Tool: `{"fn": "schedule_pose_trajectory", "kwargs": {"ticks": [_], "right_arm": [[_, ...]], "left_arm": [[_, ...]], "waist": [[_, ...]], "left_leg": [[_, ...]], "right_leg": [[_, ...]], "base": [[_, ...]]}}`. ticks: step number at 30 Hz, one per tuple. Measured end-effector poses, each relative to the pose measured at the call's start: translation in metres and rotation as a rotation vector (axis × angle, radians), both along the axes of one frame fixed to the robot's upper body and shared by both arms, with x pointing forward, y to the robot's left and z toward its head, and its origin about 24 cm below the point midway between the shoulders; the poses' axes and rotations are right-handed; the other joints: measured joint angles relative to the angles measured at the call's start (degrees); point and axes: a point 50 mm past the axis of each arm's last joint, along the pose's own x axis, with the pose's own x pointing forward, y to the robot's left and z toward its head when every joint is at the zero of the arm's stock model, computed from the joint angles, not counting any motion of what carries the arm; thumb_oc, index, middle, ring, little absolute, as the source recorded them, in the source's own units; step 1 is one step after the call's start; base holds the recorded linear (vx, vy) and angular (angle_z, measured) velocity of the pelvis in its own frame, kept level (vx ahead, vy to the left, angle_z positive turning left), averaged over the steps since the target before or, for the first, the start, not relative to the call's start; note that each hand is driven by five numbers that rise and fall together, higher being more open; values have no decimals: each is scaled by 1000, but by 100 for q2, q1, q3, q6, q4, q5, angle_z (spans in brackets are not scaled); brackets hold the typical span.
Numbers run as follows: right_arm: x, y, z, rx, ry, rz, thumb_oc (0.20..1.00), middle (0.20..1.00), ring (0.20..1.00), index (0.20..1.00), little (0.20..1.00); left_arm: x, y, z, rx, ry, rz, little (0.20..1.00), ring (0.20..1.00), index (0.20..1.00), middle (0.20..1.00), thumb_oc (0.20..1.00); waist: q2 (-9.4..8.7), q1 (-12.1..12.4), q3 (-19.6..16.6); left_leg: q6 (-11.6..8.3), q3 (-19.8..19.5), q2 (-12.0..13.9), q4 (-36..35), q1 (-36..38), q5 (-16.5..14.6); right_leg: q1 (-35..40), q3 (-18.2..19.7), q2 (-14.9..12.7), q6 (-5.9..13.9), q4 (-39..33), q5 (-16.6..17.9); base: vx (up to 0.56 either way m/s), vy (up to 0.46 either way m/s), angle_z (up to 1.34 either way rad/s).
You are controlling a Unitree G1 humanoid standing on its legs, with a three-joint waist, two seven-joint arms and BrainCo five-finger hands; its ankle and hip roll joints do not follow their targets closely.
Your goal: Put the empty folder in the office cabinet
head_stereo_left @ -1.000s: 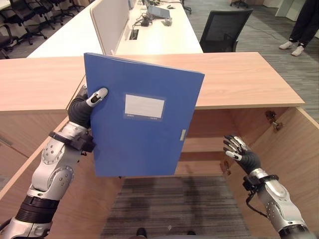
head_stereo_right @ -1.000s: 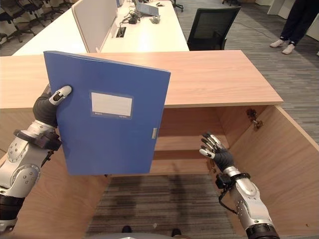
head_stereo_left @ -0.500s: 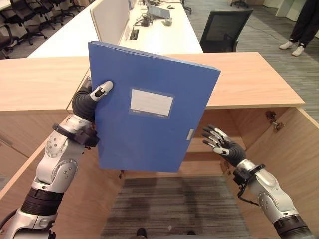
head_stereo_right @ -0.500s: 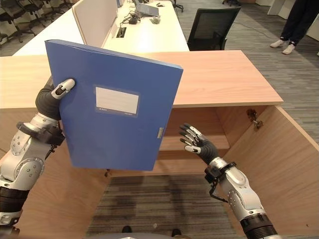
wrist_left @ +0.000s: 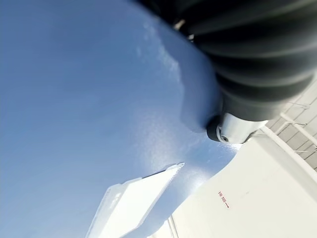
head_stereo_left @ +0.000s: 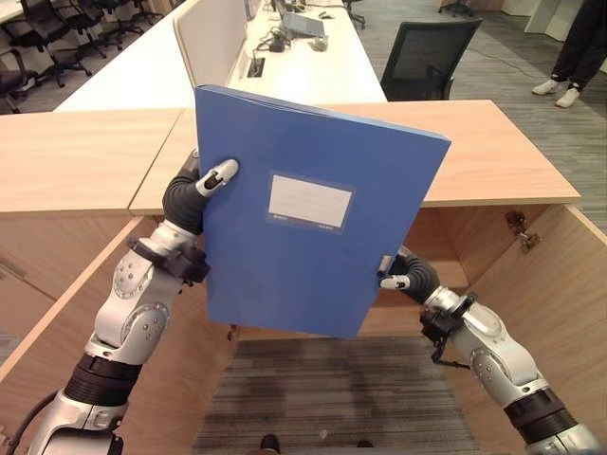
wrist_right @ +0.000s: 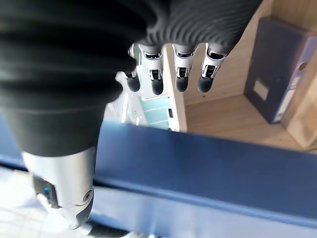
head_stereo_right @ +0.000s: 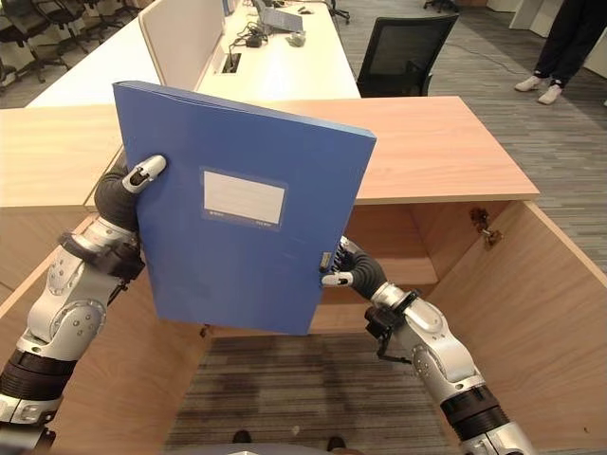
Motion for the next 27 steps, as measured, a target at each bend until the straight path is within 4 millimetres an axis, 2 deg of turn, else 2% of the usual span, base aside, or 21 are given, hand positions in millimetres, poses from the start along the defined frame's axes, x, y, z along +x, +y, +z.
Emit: {"fn": "schedule_pose_trajectory", "kwargs": {"ticks": [11,18,27], "right_arm": [[1,3,-1,48,19,-13,1000,1000,1000,1000,1000],[1,16,-1,99,21,0,1000,1000,1000,1000,1000],[2,16,-4,102,35,-28,1000,1000,1000,1000,1000]], "left_arm": [[4,-3,-8,-36,27,18,200,200,200,200,200],[6,-11,-16,-56,54,20,200,200,200,200,200],[6,-15,-18,-55,53,34,200,200,200,200,200]], "waist": [[2,5,-21],[-1,4,-25],[-29,-2,-63]], "left_leg": [[1,-2,1,0,0,1],[1,1,0,1,2,1],[2,2,1,1,4,1]], "right_leg": [[0,0,1,-1,2,1],[0,4,0,-2,4,1],[0,7,1,-3,7,2]], "base": [[0,0,0],[0,0,0],[0,0,0]]}}
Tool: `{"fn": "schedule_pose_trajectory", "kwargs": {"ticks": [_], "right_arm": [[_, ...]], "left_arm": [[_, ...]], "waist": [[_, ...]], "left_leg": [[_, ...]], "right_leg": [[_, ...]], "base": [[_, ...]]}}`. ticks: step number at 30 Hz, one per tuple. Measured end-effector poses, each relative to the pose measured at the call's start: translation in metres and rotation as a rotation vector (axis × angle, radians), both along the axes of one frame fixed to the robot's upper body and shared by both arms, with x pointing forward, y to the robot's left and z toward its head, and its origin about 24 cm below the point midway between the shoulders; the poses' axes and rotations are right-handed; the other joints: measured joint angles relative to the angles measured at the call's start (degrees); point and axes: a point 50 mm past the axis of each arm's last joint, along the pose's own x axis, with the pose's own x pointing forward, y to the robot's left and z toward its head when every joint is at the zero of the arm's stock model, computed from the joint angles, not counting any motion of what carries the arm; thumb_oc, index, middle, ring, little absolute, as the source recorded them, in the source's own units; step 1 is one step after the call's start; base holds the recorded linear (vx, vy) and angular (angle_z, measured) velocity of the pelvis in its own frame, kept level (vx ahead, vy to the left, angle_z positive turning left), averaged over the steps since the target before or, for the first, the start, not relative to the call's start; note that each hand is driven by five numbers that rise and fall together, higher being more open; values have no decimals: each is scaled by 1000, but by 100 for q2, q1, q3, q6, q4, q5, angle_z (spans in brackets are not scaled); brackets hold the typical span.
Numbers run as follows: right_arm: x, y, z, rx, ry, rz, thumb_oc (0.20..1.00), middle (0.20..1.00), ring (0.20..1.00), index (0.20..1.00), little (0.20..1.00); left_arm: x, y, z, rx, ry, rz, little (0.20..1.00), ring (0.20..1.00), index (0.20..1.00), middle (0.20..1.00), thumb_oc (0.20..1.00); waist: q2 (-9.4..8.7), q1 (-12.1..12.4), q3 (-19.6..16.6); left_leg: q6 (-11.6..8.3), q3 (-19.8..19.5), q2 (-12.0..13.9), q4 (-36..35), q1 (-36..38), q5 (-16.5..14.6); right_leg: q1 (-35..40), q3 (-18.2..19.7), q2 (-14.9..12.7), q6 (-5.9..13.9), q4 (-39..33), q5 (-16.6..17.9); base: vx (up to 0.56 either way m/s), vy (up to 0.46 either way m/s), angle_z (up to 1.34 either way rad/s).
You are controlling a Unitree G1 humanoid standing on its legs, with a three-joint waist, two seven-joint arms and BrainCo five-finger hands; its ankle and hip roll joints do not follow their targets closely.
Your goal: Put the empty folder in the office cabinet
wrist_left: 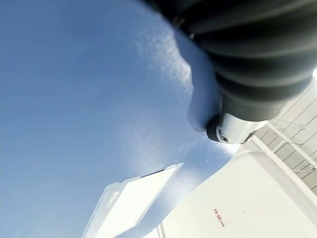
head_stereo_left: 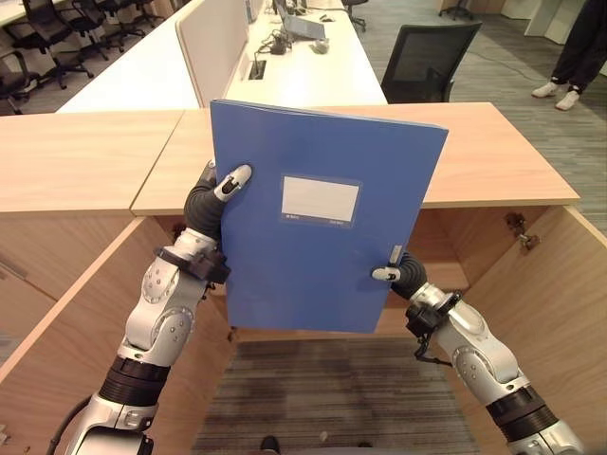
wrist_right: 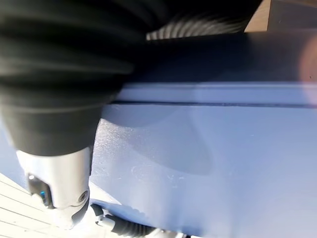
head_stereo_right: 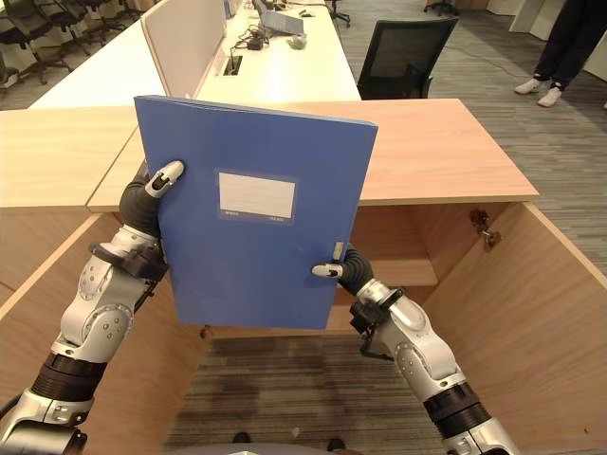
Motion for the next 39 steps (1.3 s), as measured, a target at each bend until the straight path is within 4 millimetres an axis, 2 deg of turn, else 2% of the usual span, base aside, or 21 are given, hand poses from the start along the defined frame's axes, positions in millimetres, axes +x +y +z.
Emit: {"fn": "schedule_pose_trajectory", "kwargs": {"ticks": [8,15,24,25,26,39], "right_arm": [[0,-4,-22,-64,76,-28,1000,1000,1000,1000,1000],[2,-10,-42,-172,120,-145,1000,1000,1000,1000,1000],[2,-11,-42,-185,114,-158,1000,1000,1000,1000,1000],[2,-11,-42,-185,114,-158,291,291,291,291,291],[2,-11,-42,-183,114,-158,200,200,200,200,200],[3,-9,-38,-162,86,-158,200,200,200,200,200]], "left_arm": [[0,-5,-4,91,-8,10,200,200,200,200,200],[-2,-13,-7,182,-14,8,200,200,200,200,200],[-2,-13,-7,183,-14,7,200,200,200,200,200],[-2,-13,-7,183,-14,7,200,200,200,200,200],[-2,-13,-7,183,-14,7,200,200,200,200,200],[-3,-12,-11,149,12,10,200,200,200,200,200]], "waist": [[-48,10,-44],[-48,-9,-44],[-53,-2,-43],[-53,-2,-43],[-54,-1,-42],[-59,5,-33]], "left_leg": [[0,4,0,-1,5,0],[1,18,0,-1,5,0],[1,17,0,-2,2,0],[1,17,0,-2,2,-1],[1,17,1,-2,2,-1],[3,29,1,-2,-18,-2]], "right_leg": [[-3,8,-3,1,9,0],[-10,22,-3,0,8,0],[-11,21,-2,1,5,-1],[-11,21,-2,1,6,-1],[-11,21,-1,1,5,-1],[-34,25,-2,1,1,-1]], "base": [[0,0,0],[0,0,0],[0,0,0],[0,0,0],[0,0,0],[0,0,0]]}}
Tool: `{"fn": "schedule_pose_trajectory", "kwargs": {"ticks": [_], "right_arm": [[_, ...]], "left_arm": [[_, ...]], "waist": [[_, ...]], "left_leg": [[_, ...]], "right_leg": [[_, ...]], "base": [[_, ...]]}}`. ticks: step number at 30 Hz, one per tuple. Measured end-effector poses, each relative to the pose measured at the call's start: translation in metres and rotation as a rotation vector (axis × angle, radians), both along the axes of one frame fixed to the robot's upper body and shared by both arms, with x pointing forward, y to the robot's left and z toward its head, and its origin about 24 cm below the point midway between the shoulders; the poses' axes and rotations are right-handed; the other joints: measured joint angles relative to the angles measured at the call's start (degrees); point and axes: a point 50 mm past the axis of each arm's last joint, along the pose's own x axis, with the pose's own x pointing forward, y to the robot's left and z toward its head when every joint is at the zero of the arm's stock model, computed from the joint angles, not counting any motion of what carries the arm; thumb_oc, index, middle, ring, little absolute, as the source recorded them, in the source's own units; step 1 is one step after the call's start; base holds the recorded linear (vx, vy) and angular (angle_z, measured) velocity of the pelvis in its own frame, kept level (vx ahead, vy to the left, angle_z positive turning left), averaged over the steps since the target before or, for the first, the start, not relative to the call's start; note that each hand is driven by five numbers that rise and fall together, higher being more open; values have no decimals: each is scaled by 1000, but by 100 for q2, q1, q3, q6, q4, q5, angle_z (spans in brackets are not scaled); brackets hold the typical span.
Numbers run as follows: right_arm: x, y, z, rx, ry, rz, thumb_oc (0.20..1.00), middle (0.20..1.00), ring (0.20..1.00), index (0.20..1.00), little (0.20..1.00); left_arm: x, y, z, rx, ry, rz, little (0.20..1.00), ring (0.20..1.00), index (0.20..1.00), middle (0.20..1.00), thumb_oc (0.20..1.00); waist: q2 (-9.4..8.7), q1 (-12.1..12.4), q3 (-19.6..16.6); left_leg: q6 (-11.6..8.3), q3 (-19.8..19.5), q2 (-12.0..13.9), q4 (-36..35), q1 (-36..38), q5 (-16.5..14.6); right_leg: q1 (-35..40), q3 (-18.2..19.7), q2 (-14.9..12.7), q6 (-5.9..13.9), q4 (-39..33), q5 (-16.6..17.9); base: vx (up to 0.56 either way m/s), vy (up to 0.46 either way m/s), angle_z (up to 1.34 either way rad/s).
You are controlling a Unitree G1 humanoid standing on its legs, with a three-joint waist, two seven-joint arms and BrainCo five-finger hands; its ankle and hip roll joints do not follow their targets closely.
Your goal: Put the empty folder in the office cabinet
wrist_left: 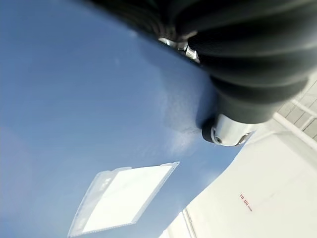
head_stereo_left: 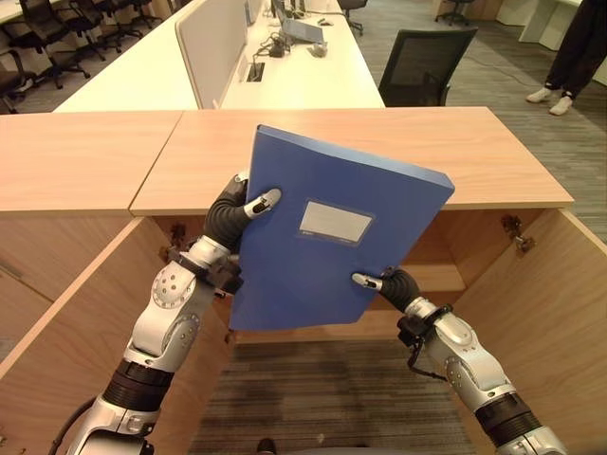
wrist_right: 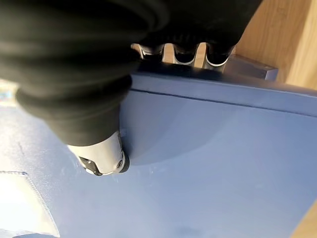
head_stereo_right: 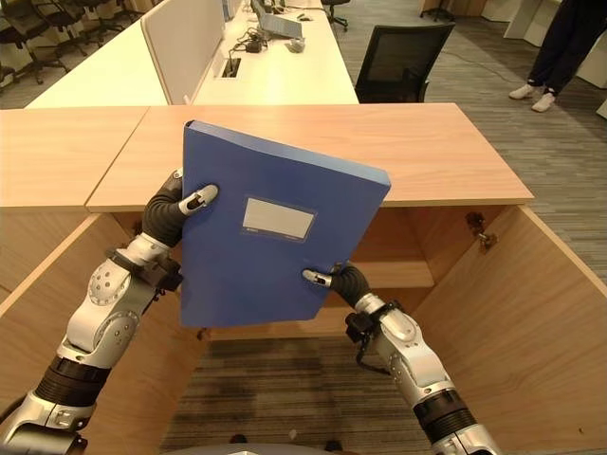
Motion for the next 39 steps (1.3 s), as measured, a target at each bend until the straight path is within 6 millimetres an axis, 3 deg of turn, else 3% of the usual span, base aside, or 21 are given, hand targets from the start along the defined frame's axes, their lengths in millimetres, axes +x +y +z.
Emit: {"fn": "schedule_pose_trajectory", "kwargs": {"ticks": [9,10,11,12,20,27,28,33,39], "right_arm": [[0,0,3,5,-13,0,200,200,200,200,200],[0,0,3,5,-13,0,200,200,200,200,200],[0,0,2,5,-11,1,200,200,200,200,200],[0,0,2,5,-11,2,200,200,200,200,200],[-5,0,0,11,5,10,200,200,200,200,200],[-35,-26,-50,-39,233,-42,200,200,200,200,200],[-43,-36,-69,-61,322,-94,200,200,200,200,200],[-75,-57,-106,-111,505,-181,200,200,200,200,200],[-86,-65,-119,-168,575,-191,200,200,200,200,200]], "left_arm": [[-1,2,-5,-47,23,14,200,200,200,200,200],[-1,2,-5,-51,28,16,250,250,250,250,250],[-2,3,-7,-54,33,21,551,551,551,551,551],[-2,4,-8,-58,36,27,1000,1000,1000,1000,1000],[-10,22,-21,-78,49,155,1000,1000,1000,1000,1000],[-29,77,-78,36,228,439,1000,1000,1000,1000,1000],[-34,90,-93,40,285,498,1000,1000,1000,1000,1000],[-61,115,-140,76,500,614,1000,1000,1000,1000,1000],[-72,119,-149,122,543,592,1000,1000,1000,1000,1000]], "waist": [[-8,0,13],[-11,0,17],[-13,0,18],[-17,1,23],[-82,55,156],[-98,197,254],[-127,267,256],[-160,318,269],[-175,369,271]], "left_leg": [[4,7,0,-1,-27,-3],[4,9,0,-1,-27,-3],[5,9,0,-1,-27,-3],[5,9,-1,-1,-27,-4],[10,12,-3,-1,-34,-10],[19,-1,-2,-1,-63,-16],[19,-12,-1,-2,-97,-15],[27,-54,-10,-1,-192,-7],[23,-112,-11,-3,-224,0]], "right_leg": [[-30,6,0,0,-2,0],[-32,7,0,0,-2,0],[-32,7,-1,0,-2,0],[-31,7,-1,0,-2,0],[-43,6,-5,2,7,-2],[-57,-10,-7,1,3,-3],[-94,-19,-6,3,16,-5],[-159,-74,-17,3,8,-3],[-144,-144,-16,4,-5,-3]], "base": [[0,0,0],[0,0,0],[0,0,0],[0,0,0],[0,0,0],[-4,3,0],[-32,27,2],[-9,12,4],[-22,29,5]]}}
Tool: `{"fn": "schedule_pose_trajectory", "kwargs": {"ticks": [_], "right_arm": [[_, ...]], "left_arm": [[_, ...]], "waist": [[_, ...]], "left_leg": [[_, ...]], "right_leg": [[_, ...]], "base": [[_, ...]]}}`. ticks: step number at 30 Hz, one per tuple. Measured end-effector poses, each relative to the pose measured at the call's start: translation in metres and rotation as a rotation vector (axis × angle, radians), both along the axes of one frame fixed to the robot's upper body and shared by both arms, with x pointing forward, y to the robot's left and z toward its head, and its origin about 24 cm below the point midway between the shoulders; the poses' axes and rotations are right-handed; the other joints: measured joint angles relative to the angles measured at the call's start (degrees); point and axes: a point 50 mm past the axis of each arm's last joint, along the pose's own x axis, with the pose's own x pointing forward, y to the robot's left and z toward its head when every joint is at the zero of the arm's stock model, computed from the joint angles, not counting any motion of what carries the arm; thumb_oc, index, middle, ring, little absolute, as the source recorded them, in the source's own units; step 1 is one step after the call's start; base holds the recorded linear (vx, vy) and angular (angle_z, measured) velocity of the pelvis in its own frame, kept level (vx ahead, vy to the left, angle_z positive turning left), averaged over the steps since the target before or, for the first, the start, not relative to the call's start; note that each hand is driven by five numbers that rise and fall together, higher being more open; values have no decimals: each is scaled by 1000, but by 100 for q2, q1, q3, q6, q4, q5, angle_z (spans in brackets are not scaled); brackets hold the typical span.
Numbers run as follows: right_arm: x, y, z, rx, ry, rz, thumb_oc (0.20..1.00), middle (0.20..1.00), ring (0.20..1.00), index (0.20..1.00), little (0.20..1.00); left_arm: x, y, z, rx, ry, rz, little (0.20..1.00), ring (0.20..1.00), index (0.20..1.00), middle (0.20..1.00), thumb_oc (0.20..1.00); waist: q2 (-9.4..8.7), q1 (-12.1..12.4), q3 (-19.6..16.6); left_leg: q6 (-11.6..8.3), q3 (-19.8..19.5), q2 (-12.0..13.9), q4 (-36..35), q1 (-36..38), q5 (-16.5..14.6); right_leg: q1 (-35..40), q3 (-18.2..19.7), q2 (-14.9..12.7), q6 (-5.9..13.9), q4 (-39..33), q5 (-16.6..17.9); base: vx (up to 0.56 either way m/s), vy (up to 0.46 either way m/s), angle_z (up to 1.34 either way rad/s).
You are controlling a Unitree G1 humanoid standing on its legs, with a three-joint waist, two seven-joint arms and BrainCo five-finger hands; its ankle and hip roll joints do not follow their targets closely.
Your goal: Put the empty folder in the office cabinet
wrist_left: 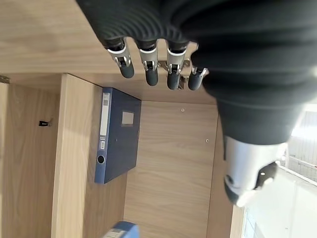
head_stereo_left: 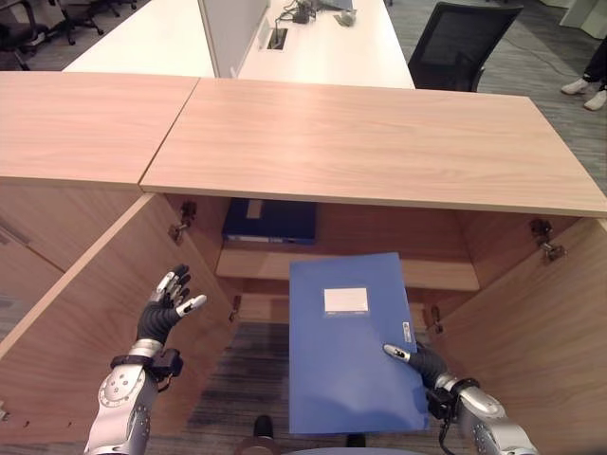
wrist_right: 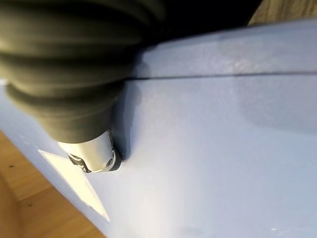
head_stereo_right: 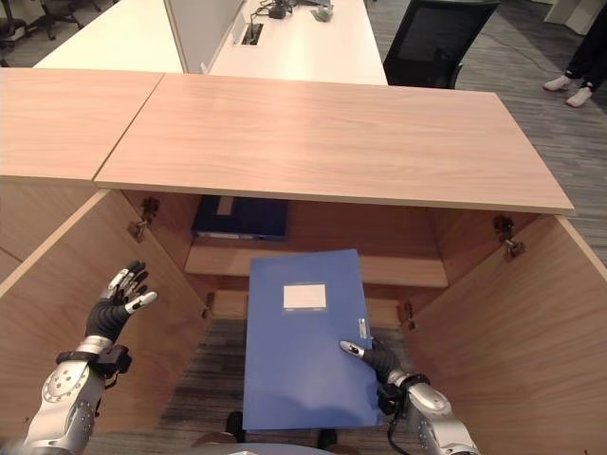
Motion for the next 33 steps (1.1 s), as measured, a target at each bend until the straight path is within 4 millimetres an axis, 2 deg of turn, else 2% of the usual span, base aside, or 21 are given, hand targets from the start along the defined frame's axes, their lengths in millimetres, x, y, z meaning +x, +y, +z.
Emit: {"fn": "schedule_pose_trajectory", "kwargs": {"ticks": [8,11,13,16,17,26,28,29,30,32,33], "right_arm": [[-28,-18,-29,-51,169,-53,200,200,200,200,200],[-28,-21,-37,-23,192,-190,200,200,200,200,200],[-26,-21,-36,17,179,-268,200,200,200,200,200],[-9,-14,-32,80,126,-396,200,200,200,200,200],[8,-10,-25,118,64,-461,200,200,200,200,200],[68,-9,7,249,-97,-711,200,200,200,200,200],[75,-12,13,269,-131,-749,200,200,200,200,200],[84,-17,22,283,-164,-775,200,200,200,200,200],[90,-16,26,290,-175,-787,200,200,200,200,200],[94,-16,31,313,-194,-814,200,200,200,200,200],[95,-13,31,323,-194,-822,200,200,200,200,200]], "left_arm": [[-20,7,-29,-35,155,-44,1000,1000,1000,1000,1000],[-35,11,-59,-56,310,-24,1000,1000,1000,1000,1000],[-47,12,-72,-48,377,-11,1000,1000,1000,1000,1000],[-57,13,-92,-27,491,18,1000,1000,1000,1000,1000],[-63,7,-103,-14,557,3,1000,1000,1000,1000,1000],[-66,-14,-120,60,650,-77,1000,1000,1000,1000,1000],[-66,-20,-124,69,673,-106,1000,1000,1000,1000,1000],[-61,-27,-127,76,680,-125,1000,1000,1000,1000,1000],[-59,-29,-127,72,680,-127,1000,1000,1000,1000,1000],[-55,-27,-126,83,670,-113,1000,1000,1000,1000,1000],[-52,-25,-124,92,664,-100,1000,1000,1000,1000,1000]], "waist": [[-20,20,-17],[-21,5,-31],[-35,21,-50],[-43,0,-110],[-61,7,-112],[-90,271,-82],[-21,259,-37],[158,241,169],[262,223,265],[325,245,356],[347,240,399]], "left_leg": [[-2,-27,0,-1,-9,3],[-2,-22,-1,-3,-15,3],[-3,-21,-1,-7,-37,3],[-2,-20,3,-34,-166,2],[11,-32,-3,1,-218,50],[73,-178,-137,0,-394,60],[146,-260,-170,-2,-394,38],[314,-269,-185,170,-402,-60],[376,-237,-187,335,-450,-92],[524,-354,-228,517,-466,-286],[596,-479,-276,511,-422,-254]], "right_leg": [[-2,-10,-2,0,-1,0],[-15,0,-2,0,-1,0],[-24,-6,-9,1,-3,0],[-115,-2,-9,3,-11,0],[-193,-11,-2,-6,-5,35],[-253,-180,-137,14,35,25],[-371,-199,-210,102,377,-91],[-744,-133,-284,177,1369,-214],[-1107,-109,-333,207,2114,-192],[-1600,6,-502,401,3112,-82],[-1766,37,-512,482,3376,-194]], "base": [[-13,33,1],[-6,35,-1],[-4,53,1],[-7,43,1],[-8,31,3],[-4,69,11],[-27,134,19],[-72,70,21],[14,132,14],[160,81,12],[166,13,29]]}}
